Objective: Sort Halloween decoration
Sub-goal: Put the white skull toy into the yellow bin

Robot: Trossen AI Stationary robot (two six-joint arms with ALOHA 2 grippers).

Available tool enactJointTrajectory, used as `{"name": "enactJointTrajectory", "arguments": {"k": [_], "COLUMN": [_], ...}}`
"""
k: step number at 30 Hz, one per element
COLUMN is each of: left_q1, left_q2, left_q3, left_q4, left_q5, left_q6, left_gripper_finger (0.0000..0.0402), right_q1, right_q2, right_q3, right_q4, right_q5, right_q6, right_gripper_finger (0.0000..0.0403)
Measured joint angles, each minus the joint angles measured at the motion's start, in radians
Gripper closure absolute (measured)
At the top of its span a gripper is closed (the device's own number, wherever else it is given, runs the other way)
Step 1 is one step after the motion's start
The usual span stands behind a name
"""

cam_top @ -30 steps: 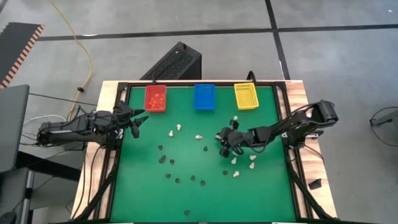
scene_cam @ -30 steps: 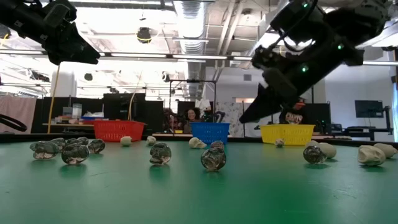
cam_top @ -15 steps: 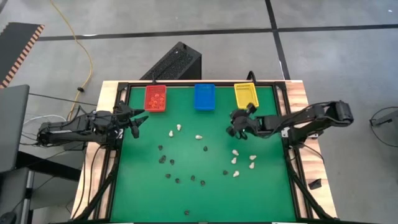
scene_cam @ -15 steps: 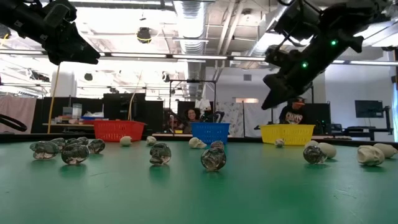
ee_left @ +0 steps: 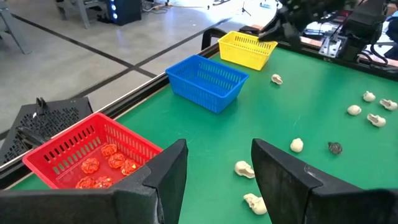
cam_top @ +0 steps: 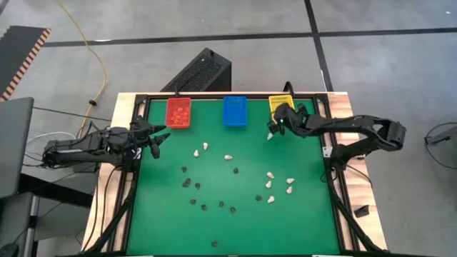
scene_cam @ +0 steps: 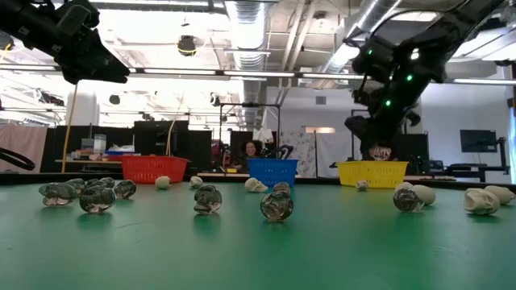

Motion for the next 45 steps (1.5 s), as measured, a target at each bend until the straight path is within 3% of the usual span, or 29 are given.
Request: {"name": "enactJointTrajectory", "arguments": {"k": [5, 10, 17, 21, 25, 32, 39, 45], "left_q1": [0.0, 0.0, 0.0, 0.0, 0.0, 0.0, 0.0, 0.0], "left_q2": [0.0, 0.0, 0.0, 0.0, 0.0, 0.0, 0.0, 0.0], "left_q3": [0.0, 0.0, 0.0, 0.0, 0.0, 0.0, 0.0, 0.0], "left_q4": [0.0, 0.0, 0.0, 0.0, 0.0, 0.0, 0.0, 0.0], "left_q5": [0.0, 0.0, 0.0, 0.0, 0.0, 0.0, 0.0, 0.0], "left_q6": [0.0, 0.0, 0.0, 0.0, 0.0, 0.0, 0.0, 0.0], "left_gripper_finger": [0.0233, 0.0233, 0.0233, 0.0233, 0.0233, 0.0233, 0.0233, 0.0233], "right_q1": [-0.075, -0.109, -0.142, -0.143, -0.103, 0.089, 0.374, 0.644], "right_q2": [0.074, 0.091, 0.085, 0.036, -0.092, -0.37, -0.596, -0.642], "right_q3": [0.0, 0.0, 0.0, 0.0, 0.0, 0.0, 0.0, -0.031], "right_q4": [0.052, 0.109, 0.151, 0.144, 0.131, -0.136, -0.368, -0.348], "right_q5": [-0.082, -0.09, -0.22, -0.255, -0.288, -0.352, -0.346, -0.207], "right_q6": [-0.011, -0.043, -0.085, -0.087, -0.113, -0.106, 0.102, 0.263], "right_gripper_finger": [0.028, 0.0225, 0.0172, 0.0165, 0.0165, 0.0164, 0.0164, 0.0164]}}
